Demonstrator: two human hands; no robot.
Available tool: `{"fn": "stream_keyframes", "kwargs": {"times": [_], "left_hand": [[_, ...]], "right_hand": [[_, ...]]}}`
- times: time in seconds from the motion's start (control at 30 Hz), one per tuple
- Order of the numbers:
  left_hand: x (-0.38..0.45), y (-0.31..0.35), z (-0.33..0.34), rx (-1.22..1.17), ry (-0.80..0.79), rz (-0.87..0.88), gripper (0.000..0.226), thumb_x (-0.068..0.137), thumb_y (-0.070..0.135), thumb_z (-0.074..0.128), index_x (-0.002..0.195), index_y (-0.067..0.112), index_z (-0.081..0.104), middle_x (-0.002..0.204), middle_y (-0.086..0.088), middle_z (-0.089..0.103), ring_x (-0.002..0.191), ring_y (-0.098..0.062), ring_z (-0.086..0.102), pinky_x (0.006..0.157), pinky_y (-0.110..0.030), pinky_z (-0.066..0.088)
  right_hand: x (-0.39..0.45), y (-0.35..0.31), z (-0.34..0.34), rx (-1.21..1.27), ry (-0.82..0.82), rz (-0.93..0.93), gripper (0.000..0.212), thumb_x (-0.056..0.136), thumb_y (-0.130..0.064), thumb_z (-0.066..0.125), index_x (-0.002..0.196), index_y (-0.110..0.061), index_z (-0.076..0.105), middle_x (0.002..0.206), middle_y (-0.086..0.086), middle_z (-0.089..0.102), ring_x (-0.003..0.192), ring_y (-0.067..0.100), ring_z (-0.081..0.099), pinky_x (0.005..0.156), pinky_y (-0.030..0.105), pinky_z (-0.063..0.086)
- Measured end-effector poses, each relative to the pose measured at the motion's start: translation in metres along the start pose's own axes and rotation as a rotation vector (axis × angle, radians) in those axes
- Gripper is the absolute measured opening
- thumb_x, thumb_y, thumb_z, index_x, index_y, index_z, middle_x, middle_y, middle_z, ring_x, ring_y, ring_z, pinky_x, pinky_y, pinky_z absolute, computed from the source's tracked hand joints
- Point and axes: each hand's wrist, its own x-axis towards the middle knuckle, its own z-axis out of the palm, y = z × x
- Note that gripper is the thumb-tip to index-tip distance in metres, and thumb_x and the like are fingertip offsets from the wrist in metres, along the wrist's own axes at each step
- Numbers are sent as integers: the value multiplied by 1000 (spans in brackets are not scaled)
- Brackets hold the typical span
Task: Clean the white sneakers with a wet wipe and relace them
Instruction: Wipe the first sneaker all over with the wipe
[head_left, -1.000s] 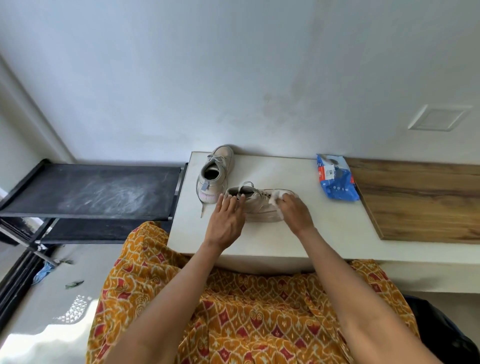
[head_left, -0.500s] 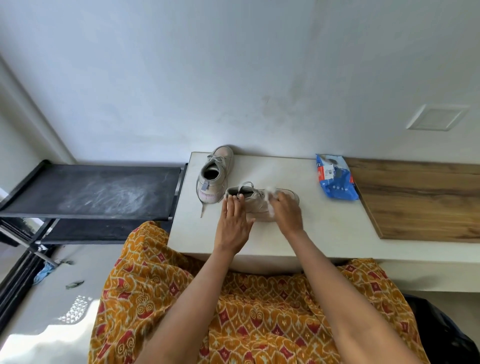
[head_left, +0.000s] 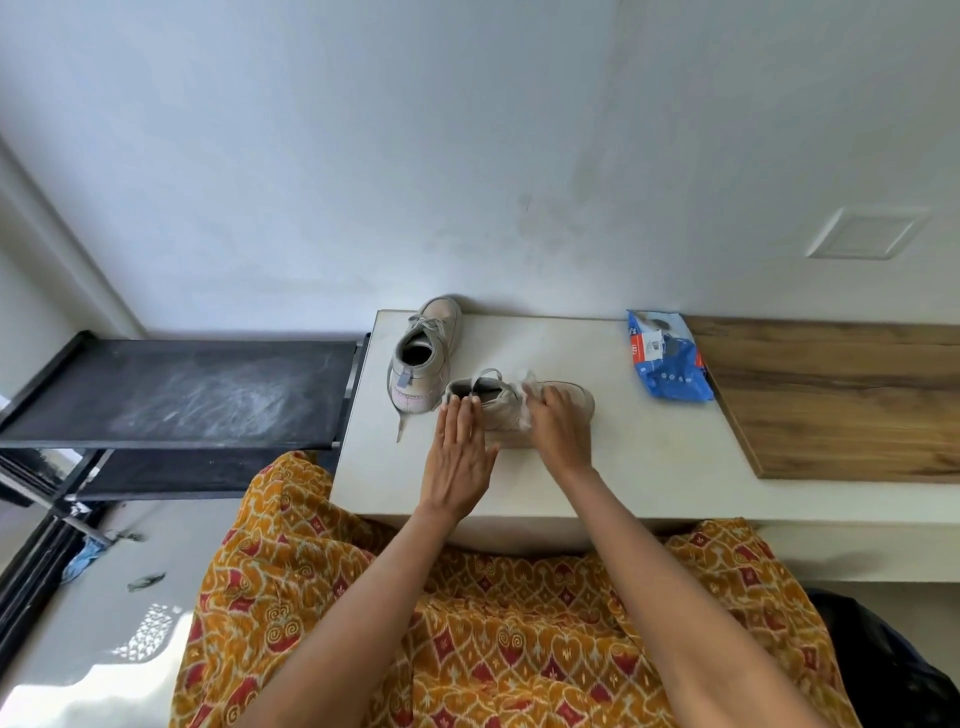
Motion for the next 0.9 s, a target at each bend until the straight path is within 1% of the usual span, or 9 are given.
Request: {"fn": "stream_keyframes", "kwargs": {"times": [0.13,0.23,0.33,0.4,0.53,0.63,0.73,0.8,0.9], "left_hand": [[3,3,0,-1,-25,-18,63,95,35,29,140,-9,30,143,-29,36,137,-38,29,117,-40,4],[7,3,-2,15,-52,-11,62,97,35,23,140,-9,32,142,-28,38,134,-39,36,118,-39,-1],[7,8,-3,-1,-53,-16,64,101,37,11,139,-9,34,142,-28,39,134,-38,36,117,-40,3],[6,11,-2,-15,-21,-14,62,99,37,18,138,-8,37,141,-26,41,134,-38,36,116,-41,6],[12,19,-2,-19,17,66,59,94,35,31,139,-3,33,142,-22,42,135,-36,36,116,-40,7],[18,24,2,-18,-19,60,59,94,34,30,138,-4,38,140,-22,44,132,-36,40,117,-39,5],[19,23,6,21,-86,64,60,95,34,27,137,-6,40,139,-25,44,131,-36,41,116,-39,5],[18,22,9,39,-91,70,60,95,34,26,137,-7,40,139,-25,44,131,-36,41,115,-40,6],[18,23,8,42,-76,74,59,94,33,27,136,-6,42,138,-25,46,130,-36,43,114,-42,13]], "right_hand": [[-6,48,-2,-352,-15,-67,26,65,-14,80,90,-17,72,94,3,69,80,22,62,56,31,48],[0,58,-12,-427,-96,-20,24,62,-13,82,82,-22,72,85,-1,68,75,19,61,55,29,43],[10,41,-16,-155,-73,232,16,88,-9,57,102,-12,65,97,8,63,92,27,56,66,35,43],[15,29,-16,51,5,313,20,91,-9,52,108,-10,63,95,13,61,90,32,55,66,38,46],[1,27,4,-88,-32,-43,30,86,-16,47,110,-12,63,95,10,63,90,31,59,72,40,50],[-12,45,7,-183,-34,23,35,82,-15,56,116,-13,60,112,8,62,106,28,55,79,41,48],[-7,62,1,-330,-72,71,40,77,-16,68,116,-17,62,113,6,63,111,28,54,86,45,45],[-2,60,-2,-327,-129,162,40,84,-24,62,123,-15,59,126,8,58,123,31,48,94,48,40],[7,48,4,-81,-221,308,49,99,-37,35,142,-15,38,151,4,33,142,29,19,111,50,18]]}}
